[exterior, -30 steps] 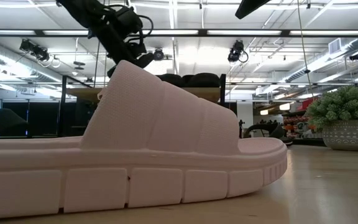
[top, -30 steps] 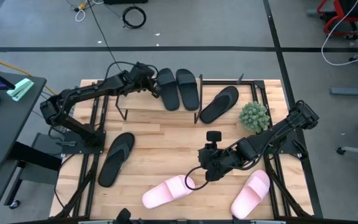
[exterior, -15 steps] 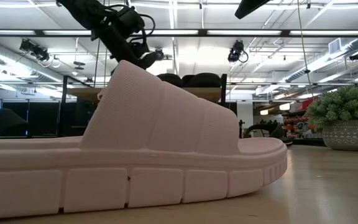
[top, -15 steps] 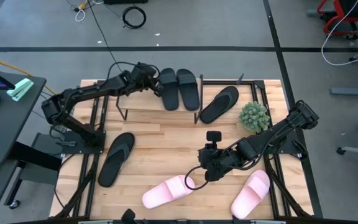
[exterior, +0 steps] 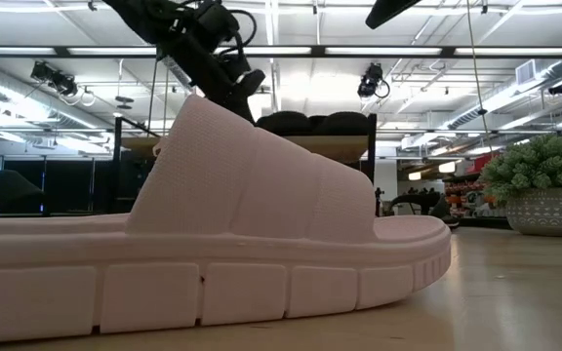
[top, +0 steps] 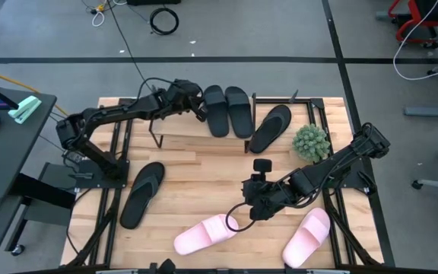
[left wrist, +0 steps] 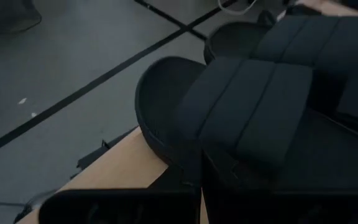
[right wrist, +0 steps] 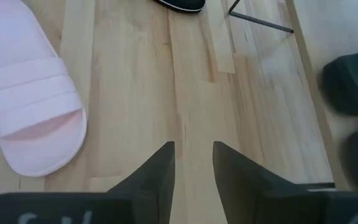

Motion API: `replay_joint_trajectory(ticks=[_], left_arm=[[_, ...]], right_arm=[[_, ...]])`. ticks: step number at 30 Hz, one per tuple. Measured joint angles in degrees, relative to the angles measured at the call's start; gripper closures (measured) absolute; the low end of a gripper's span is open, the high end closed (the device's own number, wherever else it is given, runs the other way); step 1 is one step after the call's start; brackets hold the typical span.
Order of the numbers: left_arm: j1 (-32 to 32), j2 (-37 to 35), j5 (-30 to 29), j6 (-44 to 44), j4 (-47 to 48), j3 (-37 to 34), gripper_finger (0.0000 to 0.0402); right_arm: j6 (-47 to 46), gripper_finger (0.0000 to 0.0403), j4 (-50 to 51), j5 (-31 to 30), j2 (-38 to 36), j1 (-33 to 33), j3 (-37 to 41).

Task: Pick and place slides into the shelf
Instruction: Put the left black slide on the shelf, then put the bottom right pink slide on the shelf

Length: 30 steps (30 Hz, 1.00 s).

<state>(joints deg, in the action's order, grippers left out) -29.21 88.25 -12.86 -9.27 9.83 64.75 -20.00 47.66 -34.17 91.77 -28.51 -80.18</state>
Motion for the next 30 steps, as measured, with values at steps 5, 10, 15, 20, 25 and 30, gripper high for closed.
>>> replay_joint_trajectory(ticks=[5, 10, 15, 20, 25, 30], left_arm=[[0.52, -0.02, -0.78, 3.51, 7.92, 4.27, 0.0393], [3.21, -0.02, -6.68, 7.28, 18.84, 11.95, 0.0397], [7.93, -0.09, -8.64, 9.36, 29.45, 21.05, 0.0392], [16.01, -0.22, -8.51, 14.78, 38.15, 27.46, 0.0388], [23.91, -0.19, -8.48, 15.96, 41.75, 28.68, 0.0398], [29.73, -0.15, -8.54, 13.94, 39.87, 28.68, 0.0386]], right_arm=[[-5.08, 0.0289, 2.55, 1.23, 0.01, -0.44, 0.0], [-19.12, 0.0289, 10.69, 3.21, 0.0, -2.65, 0.0], [-38.9, 0.0289, 16.18, 5.65, 0.02, -9.14, 0.0], [-62.57, 0.0289, 15.65, 8.0, 0.43, -18.42, 0.0], [-80.92, 0.0293, 15.07, 15.62, 3.62, -26.19, 0.0], [-84.63, 0.0293, 13.87, 26.94, 9.21, -28.19, 0.0]])
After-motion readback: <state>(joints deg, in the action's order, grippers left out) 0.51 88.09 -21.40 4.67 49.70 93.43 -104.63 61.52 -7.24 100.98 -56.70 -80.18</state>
